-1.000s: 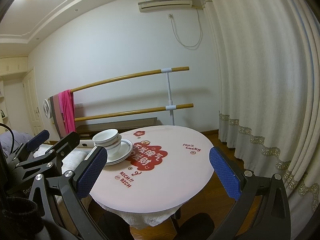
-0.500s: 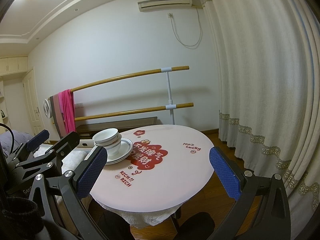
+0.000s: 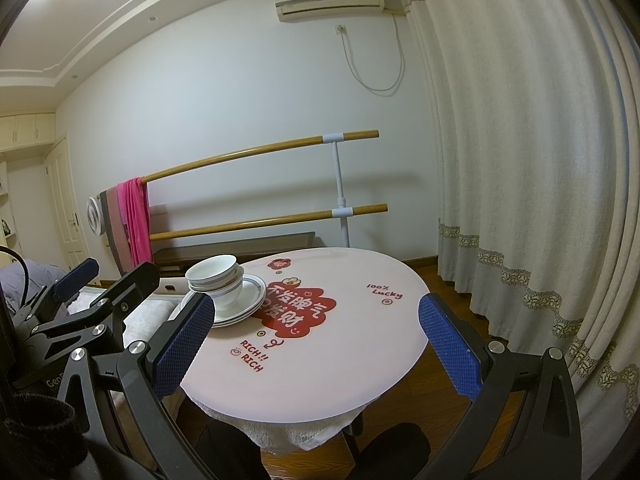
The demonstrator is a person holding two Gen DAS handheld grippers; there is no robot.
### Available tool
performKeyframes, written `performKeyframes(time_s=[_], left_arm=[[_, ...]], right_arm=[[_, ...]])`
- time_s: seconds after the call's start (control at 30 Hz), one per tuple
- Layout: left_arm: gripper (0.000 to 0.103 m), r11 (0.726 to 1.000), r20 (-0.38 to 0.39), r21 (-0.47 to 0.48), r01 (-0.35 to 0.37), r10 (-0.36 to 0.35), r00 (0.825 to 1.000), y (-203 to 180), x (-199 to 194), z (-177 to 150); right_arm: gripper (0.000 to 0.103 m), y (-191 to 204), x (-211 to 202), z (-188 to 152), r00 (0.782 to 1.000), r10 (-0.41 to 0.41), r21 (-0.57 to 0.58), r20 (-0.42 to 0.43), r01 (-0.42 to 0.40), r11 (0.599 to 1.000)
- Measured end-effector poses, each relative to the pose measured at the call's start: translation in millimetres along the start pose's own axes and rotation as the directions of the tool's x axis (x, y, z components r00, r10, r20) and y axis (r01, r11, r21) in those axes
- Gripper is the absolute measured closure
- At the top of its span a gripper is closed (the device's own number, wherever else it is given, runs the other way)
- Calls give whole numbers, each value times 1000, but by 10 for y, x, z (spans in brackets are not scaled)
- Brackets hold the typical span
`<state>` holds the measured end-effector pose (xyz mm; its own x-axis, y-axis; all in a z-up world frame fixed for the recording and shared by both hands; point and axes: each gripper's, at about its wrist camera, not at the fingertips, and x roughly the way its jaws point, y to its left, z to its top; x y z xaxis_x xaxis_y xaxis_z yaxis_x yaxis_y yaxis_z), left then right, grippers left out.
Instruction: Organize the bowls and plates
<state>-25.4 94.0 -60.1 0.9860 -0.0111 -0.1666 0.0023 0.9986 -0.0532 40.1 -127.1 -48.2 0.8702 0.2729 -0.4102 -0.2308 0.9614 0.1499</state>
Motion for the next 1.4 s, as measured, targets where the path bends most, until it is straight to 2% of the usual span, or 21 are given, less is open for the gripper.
performKeyframes(time_s=[1.4], left_arm=[[1, 1000, 5, 6, -8, 8, 1000, -2, 8, -21]], right_arm=[[0, -3, 6, -20, 1000, 1, 3, -3, -1, 1000]])
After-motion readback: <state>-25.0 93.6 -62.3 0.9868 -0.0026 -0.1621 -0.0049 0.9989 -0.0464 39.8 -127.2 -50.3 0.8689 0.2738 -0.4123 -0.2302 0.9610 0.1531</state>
